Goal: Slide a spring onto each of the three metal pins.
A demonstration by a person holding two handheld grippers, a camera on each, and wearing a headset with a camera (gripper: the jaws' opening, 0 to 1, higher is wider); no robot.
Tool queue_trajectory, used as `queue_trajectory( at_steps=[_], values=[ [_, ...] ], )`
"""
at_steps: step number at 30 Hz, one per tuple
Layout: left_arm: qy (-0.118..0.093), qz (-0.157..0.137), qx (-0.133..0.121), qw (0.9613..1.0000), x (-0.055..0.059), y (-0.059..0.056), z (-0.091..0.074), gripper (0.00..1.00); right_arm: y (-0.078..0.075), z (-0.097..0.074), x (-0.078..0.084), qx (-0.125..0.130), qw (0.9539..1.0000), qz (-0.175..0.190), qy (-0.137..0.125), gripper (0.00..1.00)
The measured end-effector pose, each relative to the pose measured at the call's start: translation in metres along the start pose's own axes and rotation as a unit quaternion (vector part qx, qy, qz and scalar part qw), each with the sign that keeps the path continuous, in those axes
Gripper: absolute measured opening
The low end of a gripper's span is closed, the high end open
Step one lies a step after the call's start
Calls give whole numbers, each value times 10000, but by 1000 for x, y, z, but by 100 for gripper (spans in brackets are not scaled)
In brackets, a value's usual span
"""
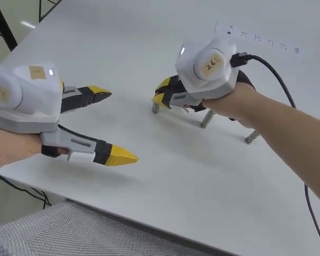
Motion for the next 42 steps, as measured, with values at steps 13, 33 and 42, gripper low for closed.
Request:
queue_trajectory(
  at_steps=[13, 33, 42],
  values=[
    [-3, 24, -10, 10000, -3, -2, 0, 95, 5, -9, -3, -11, 10000, 86, -46, 13],
    [-35, 73, -40, 10000, -12, -3, -1, 95, 3, -18, -7, 197, 9992, 295, -156, 19],
    [-57, 121, -10, 9999, -20, -3, 5, 95, 1, -39, 2, 394, 9965, 628, -392, 25]
  ],
)
Point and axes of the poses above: the centre of the closed fingertips' face, and the gripper's own axes: z roughly forward along the fingers, y roughly to its left, x roughly out of its underside, the point moved 10 cm from there along -z, roughly backward along the fingers, and after that the axes turned 8 degrees about y, right-handed, at the moved point
